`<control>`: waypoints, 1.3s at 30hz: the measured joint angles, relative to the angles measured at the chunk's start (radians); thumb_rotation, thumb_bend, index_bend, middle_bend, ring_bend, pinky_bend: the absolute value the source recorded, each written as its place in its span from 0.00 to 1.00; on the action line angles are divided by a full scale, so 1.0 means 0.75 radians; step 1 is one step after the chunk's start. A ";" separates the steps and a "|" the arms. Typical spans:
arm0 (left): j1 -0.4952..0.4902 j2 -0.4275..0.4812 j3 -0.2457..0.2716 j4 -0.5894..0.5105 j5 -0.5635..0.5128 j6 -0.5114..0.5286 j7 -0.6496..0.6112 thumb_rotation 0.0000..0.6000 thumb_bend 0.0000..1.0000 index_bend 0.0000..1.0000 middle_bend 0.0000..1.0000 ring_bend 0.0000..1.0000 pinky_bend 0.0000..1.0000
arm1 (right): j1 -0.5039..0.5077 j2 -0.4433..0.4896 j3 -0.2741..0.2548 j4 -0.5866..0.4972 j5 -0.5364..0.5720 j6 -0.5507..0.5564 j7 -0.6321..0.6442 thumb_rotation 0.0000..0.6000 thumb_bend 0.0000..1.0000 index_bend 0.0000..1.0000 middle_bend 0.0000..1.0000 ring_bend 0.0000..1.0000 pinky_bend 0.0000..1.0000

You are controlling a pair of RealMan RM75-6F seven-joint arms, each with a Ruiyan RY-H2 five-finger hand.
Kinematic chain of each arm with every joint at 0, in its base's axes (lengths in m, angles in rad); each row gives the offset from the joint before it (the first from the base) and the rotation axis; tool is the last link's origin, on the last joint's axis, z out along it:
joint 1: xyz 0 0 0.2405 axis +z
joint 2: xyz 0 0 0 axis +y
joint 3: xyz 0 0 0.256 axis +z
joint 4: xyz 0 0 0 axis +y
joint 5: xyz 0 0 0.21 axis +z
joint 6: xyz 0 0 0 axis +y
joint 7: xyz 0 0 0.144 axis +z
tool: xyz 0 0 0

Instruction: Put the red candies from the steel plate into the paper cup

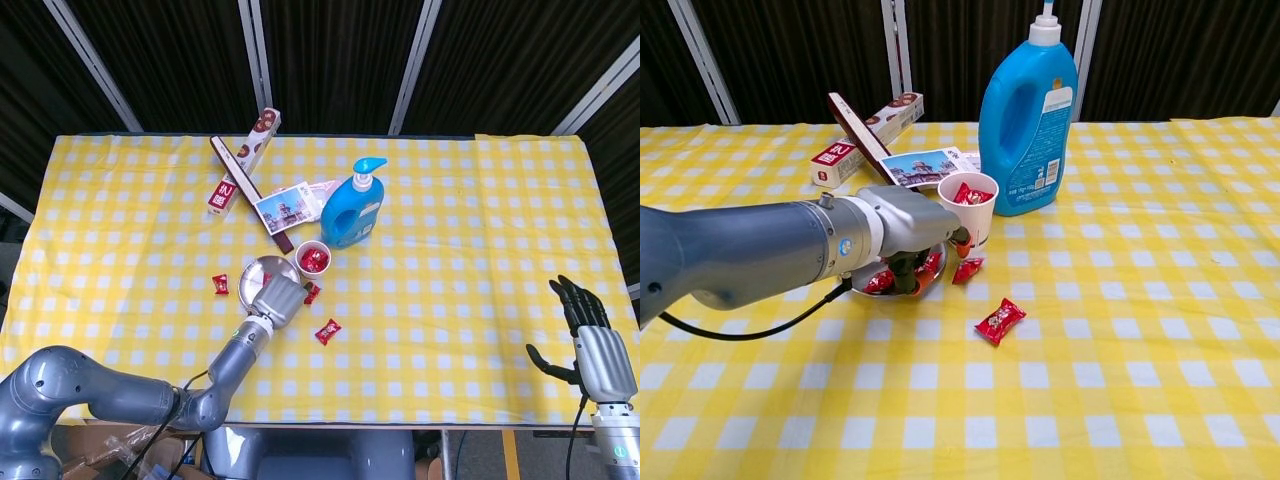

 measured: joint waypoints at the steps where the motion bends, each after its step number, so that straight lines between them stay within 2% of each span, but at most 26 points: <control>1: 0.000 0.003 0.001 -0.009 0.007 0.001 -0.002 1.00 0.58 0.19 0.89 0.97 0.96 | 0.000 0.000 0.000 0.000 0.000 0.001 0.000 1.00 0.34 0.00 0.00 0.00 0.00; 8: -0.004 0.035 0.016 -0.083 0.014 -0.012 0.000 1.00 0.58 0.22 0.89 0.97 0.96 | -0.002 -0.001 -0.001 -0.001 -0.006 0.005 -0.003 1.00 0.34 0.00 0.00 0.00 0.00; 10: -0.006 0.037 0.015 -0.090 0.020 -0.014 -0.005 1.00 0.55 0.23 0.89 0.97 0.96 | -0.002 -0.001 -0.001 -0.002 -0.006 0.007 -0.004 1.00 0.34 0.00 0.00 0.00 0.00; 18: 0.011 0.020 0.003 -0.081 0.164 0.005 -0.085 1.00 0.28 0.23 0.89 0.97 0.96 | -0.002 -0.001 -0.001 -0.002 -0.006 0.007 -0.003 1.00 0.34 0.00 0.00 0.00 0.00; 21: 0.016 0.003 -0.005 -0.065 0.230 0.012 -0.115 1.00 0.23 0.24 0.89 0.97 0.96 | -0.002 -0.001 0.000 -0.001 -0.004 0.008 -0.001 1.00 0.34 0.00 0.00 0.00 0.00; 29: -0.004 -0.079 -0.014 0.022 0.331 0.022 -0.105 1.00 0.22 0.31 0.89 0.97 0.96 | -0.002 0.001 0.001 -0.002 -0.004 0.006 0.004 1.00 0.34 0.00 0.00 0.00 0.00; 39: -0.042 -0.180 -0.035 0.157 0.284 -0.034 -0.055 1.00 0.25 0.36 0.89 0.97 0.96 | -0.004 0.003 0.004 -0.003 -0.001 0.011 0.016 1.00 0.34 0.00 0.00 0.00 0.00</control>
